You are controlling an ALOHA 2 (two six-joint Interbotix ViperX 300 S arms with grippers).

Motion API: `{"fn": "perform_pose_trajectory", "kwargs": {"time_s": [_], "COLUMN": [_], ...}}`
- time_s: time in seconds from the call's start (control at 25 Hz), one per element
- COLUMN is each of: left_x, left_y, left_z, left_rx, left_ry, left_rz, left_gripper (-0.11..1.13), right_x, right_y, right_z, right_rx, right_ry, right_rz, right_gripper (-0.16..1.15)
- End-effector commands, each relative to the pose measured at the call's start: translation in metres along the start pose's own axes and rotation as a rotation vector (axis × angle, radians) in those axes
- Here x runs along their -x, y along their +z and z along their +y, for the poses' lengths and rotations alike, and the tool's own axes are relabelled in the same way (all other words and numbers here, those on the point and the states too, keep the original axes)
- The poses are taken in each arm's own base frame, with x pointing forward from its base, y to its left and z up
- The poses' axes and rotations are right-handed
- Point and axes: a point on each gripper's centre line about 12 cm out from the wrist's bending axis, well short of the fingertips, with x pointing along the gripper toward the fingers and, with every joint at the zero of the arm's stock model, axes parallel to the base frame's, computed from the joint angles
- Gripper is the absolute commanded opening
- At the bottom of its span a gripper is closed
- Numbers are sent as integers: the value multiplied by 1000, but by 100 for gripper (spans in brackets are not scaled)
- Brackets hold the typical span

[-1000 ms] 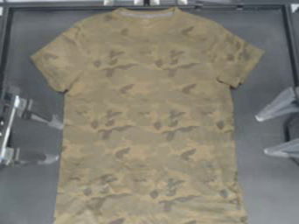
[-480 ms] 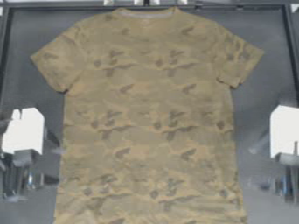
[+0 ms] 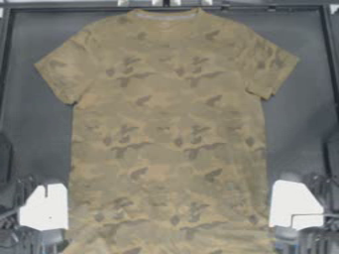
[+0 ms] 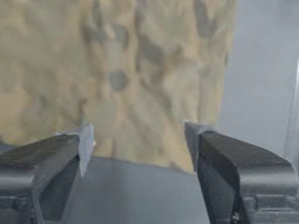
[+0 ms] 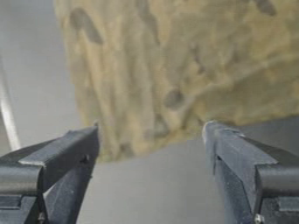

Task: Fold shirt

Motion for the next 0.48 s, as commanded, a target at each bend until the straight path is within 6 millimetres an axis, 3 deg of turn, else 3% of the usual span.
{"fn": "perform_pose_trajectory", "kwargs": {"time_s": [0.04,0.48], "left_x": [-4,-46], "left_y": [4,-8], "left_z": [-16,-36], "left_rx": [-13,-15], "left_ry": [-27,-28], "left_rz": [-4,84], "left_gripper": [94,94], "right_x": [-10,-50], "right_y": [2,-20], "right_z": [15,41], "right_rx": [-8,-21], "right_ry": [14,-12], "right_rz": [10,88], "right_gripper": [98,98]}}
